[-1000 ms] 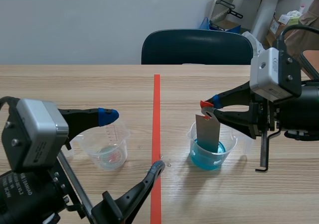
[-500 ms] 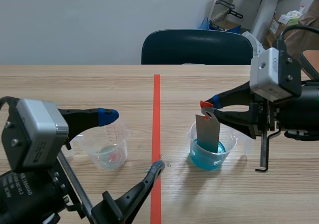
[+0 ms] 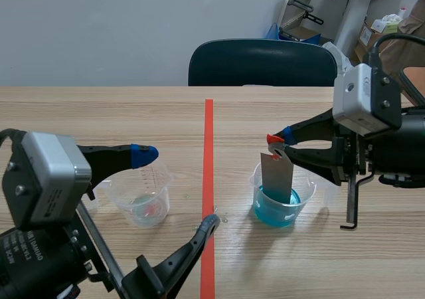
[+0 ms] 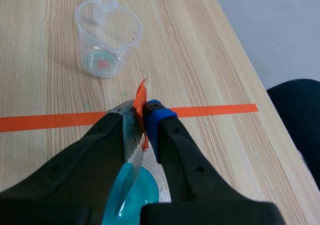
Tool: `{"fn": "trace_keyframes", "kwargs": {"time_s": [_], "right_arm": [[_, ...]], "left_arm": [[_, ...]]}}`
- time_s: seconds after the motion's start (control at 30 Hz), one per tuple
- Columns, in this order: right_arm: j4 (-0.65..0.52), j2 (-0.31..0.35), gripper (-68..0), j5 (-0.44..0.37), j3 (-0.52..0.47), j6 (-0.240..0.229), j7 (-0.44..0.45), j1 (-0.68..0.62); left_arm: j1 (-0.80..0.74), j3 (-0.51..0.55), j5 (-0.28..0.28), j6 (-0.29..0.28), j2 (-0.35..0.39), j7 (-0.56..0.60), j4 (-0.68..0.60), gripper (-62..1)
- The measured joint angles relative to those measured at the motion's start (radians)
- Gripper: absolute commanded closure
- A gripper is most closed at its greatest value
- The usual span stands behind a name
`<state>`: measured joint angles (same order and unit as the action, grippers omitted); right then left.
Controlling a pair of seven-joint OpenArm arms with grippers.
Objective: Do the redox reaction experiment
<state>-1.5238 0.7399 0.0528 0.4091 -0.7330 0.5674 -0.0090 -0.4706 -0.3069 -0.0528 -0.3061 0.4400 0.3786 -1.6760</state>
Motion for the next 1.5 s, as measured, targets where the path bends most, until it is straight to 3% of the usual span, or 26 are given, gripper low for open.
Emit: {"fn": "trace_keyframes", "kwargs": {"time_s": [0.57, 0.9, 1.23, 1.5], "right_arm": [[-0.006, 0.024, -0.6, -0.007, -0.024, -0.001, 0.002, 0.000], [-0.138, 0.146, -0.6, -0.137, -0.039, -0.005, -0.014, -0.003], [-0.260, 0.324, -0.6, -0.313, -0.039, -0.006, -0.015, -0.003], [-0.329, 0.430, -0.6, -0.403, -0.058, -0.006, -0.015, -0.003]], "left_arm": [[0.000, 0.000, 0.000, 0.000, 0.000, 0.000, 0.000, -62.3], [0.000, 0.000, 0.000, 0.000, 0.000, 0.000, 0.000, -62.3], [0.000, 0.000, 0.000, 0.000, 0.000, 0.000, 0.000, -62.3], [0.000, 0.000, 0.000, 0.000, 0.000, 0.000, 0.000, -62.3]]}}
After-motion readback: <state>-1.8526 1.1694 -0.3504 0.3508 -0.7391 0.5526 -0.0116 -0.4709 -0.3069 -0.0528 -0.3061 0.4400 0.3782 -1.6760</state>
